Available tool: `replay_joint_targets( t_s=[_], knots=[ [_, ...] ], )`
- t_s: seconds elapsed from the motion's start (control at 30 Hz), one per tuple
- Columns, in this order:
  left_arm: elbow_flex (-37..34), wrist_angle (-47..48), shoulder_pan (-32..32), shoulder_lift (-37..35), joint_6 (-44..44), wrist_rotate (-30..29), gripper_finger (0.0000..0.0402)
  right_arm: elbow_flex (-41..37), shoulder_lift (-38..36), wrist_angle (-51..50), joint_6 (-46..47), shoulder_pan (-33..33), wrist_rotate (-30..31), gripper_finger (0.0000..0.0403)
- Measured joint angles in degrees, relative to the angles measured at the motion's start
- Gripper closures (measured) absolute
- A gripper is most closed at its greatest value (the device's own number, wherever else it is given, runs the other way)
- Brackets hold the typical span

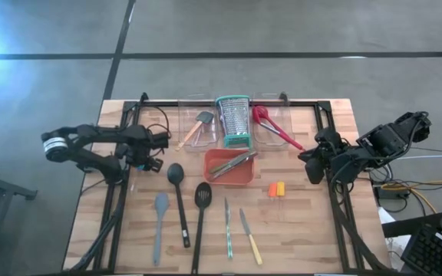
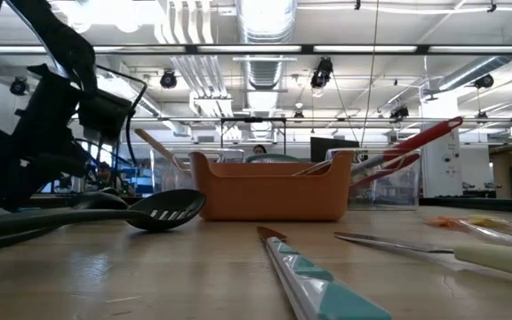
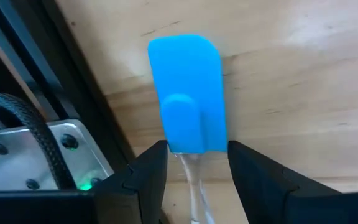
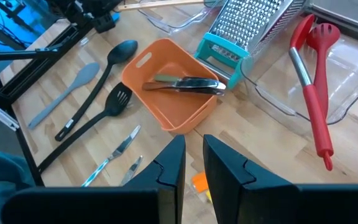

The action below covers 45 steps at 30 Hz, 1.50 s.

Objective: Pick & Place Kitchen Items
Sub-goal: Put the blue spatula into the left transparent bin

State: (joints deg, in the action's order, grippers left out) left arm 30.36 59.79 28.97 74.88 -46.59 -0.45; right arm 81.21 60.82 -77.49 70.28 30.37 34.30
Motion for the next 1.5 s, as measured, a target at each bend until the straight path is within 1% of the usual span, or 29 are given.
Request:
replay_joint_targets(
  t_s=[0.17,0.33,0.5,0.6,0.73,0.97,1.2,1.23,1.27,1.3,1.33,1.37,1.4,1.47,1.5],
  knots=[
    [-1.7,-2.3,2.8,1.3,0.9,2.3,0.0223,0.0,0.0,0.0,-0.1,0.0,-0.1,0.0351],
    [-1.8,-2.9,6.1,4.0,3.5,3.7,0.0224,0.0,0.0,0.0,-0.5,0.0,-1.5,0.0351],
    [-1.6,-3.4,7.0,5.5,5.0,4.3,0.0226,0.0,-0.1,0.0,-0.5,0.0,-1.8,0.0351],
    [-1.6,-3.5,6.9,5.7,5.9,4.2,0.0254,0.0,-0.1,0.0,-0.5,0.0,-1.9,0.0351],
    [-0.9,-2.7,6.9,5.5,6.9,3.4,0.0323,0.0,-0.3,0.0,-1.1,0.0,-3.0,0.0351],
    [0.5,-2.2,6.9,5.3,9.1,3.3,0.0325,0.0,-0.6,0.1,-1.3,0.0,-3.0,0.0351],
    [1.4,-1.6,6.8,1.2,10.2,3.8,0.0325,0.0,-0.7,0.1,-1.5,0.0,-3.0,0.0351],
    [1.6,-1.3,6.8,0.4,10.2,3.9,0.0332,0.1,-0.8,0.1,-1.5,0.0,-3.0,0.0351],
    [1.9,-2.3,6.8,-0.3,10.0,4.4,0.0366,0.3,-0.8,0.1,-1.5,0.0,-3.0,0.0351],
    [2.1,-4.6,6.8,-1.1,10.0,4.7,0.0388,0.4,-0.8,0.0,-1.7,0.0,-2.9,0.0351],
    [2.1,-11.3,6.7,-1.9,10.3,4.4,0.0397,0.5,-0.8,0.1,-1.8,0.0,-2.9,0.0351],
    [2.7,-14.3,6.8,-2.4,10.4,4.4,0.0401,0.7,-0.8,0.1,-1.8,0.0,-2.9,0.0351],
    [2.5,-15.2,6.8,-3.4,10.4,4.9,0.0401,0.8,-0.8,0.1,-1.9,0.0,-2.8,0.0351],
    [1.7,-12.2,6.8,-4.9,9.1,6.7,0.0401,0.9,-0.8,0.1,-1.9,-0.1,-2.7,0.0351],
    [1.8,-14.0,6.7,-5.2,8.6,6.3,0.0401,0.9,-0.8,0.1,-1.9,0.0,-2.6,0.0351]
  ],
)
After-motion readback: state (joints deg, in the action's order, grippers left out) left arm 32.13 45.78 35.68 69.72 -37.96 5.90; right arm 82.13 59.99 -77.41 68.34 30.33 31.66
